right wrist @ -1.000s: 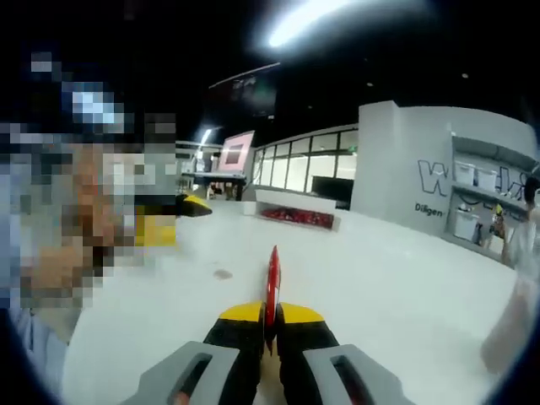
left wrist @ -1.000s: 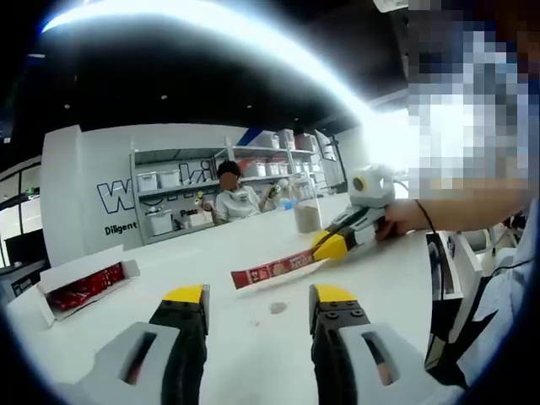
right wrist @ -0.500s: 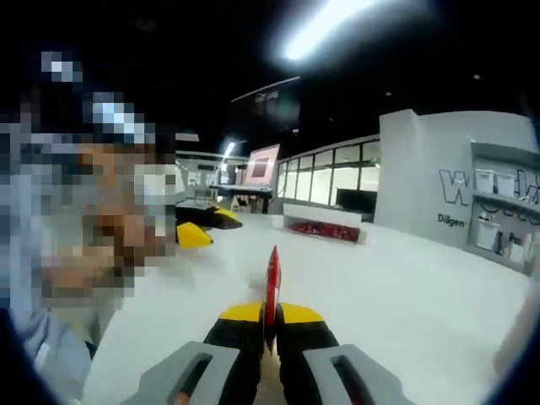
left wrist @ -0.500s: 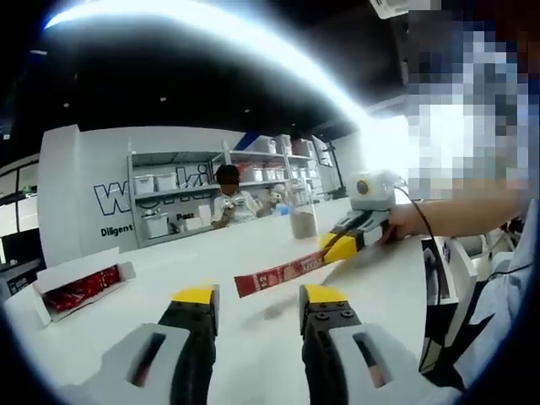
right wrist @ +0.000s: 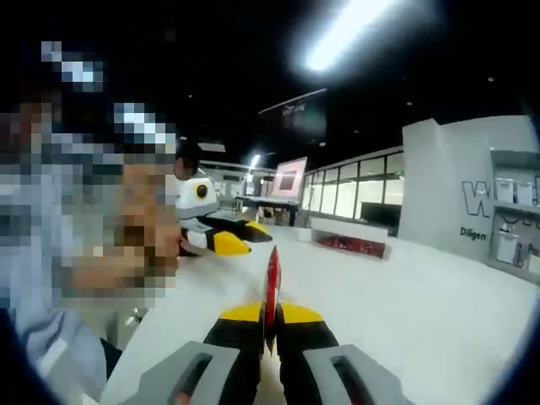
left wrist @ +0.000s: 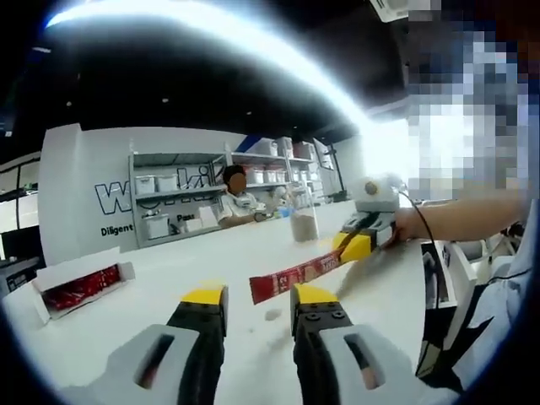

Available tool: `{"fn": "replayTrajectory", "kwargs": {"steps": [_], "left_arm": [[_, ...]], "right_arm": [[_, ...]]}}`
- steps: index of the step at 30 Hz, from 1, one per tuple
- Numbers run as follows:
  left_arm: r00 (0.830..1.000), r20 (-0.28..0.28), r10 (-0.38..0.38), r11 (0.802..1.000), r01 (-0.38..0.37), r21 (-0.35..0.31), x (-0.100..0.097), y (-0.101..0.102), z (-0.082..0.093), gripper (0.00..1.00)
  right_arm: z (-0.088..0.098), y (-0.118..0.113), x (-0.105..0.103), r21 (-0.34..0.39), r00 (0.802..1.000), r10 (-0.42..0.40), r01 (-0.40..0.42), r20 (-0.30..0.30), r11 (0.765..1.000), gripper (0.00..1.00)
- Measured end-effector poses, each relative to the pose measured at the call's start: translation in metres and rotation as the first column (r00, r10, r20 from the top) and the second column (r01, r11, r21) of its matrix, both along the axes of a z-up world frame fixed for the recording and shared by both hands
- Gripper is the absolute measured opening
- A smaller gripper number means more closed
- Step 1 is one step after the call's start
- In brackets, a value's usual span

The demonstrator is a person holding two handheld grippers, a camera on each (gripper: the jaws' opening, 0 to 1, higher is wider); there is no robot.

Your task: Tear open the coffee pouch, take out the coffee, and pour the coffee from the pouch into the cup

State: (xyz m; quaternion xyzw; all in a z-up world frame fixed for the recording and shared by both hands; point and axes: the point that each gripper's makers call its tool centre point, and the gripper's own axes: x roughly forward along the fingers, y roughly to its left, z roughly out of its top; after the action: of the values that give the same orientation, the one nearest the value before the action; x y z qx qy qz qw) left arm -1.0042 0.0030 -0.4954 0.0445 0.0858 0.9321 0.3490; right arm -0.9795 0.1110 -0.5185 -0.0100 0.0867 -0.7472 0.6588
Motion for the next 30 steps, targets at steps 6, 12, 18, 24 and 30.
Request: {"fn": "replayTrajectory", "kwargs": {"steps": [6, 12, 18, 24, 30], "left_arm": [[0.997, -0.026, -0.070, 0.997, 0.071, 0.009, 0.010, 0.009, 0.005, 0.32], [0.993, -0.045, -0.111, 0.994, 0.111, 0.007, 0.017, 0.014, 0.006, 0.23], [0.988, -0.070, -0.138, 0.990, 0.139, 0.018, 0.021, 0.018, 0.010, 0.20], [0.986, -0.074, -0.149, 0.988, 0.153, 0.039, 0.024, 0.018, 0.013, 0.15], [0.980, -0.118, -0.160, 0.986, 0.164, 0.024, 0.026, 0.019, 0.016, 0.10]], "right_arm": [[0.007, -0.002, 0.020, -0.035, 0.995, 0.093, -0.095, -0.034, 0.995, 0.06], [0.013, -0.002, 0.023, -0.066, 0.993, 0.112, -0.114, -0.032, 0.991, 0.06], [0.015, -0.002, 0.027, -0.084, 0.990, 0.134, -0.137, -0.039, 0.987, 0.07], [0.017, 0.000, 0.020, -0.097, 0.994, 0.110, -0.111, -0.018, 0.989, 0.07], [0.014, 0.002, 0.013, -0.087, 0.997, 0.078, -0.077, 0.003, 0.993, 0.09]]}}
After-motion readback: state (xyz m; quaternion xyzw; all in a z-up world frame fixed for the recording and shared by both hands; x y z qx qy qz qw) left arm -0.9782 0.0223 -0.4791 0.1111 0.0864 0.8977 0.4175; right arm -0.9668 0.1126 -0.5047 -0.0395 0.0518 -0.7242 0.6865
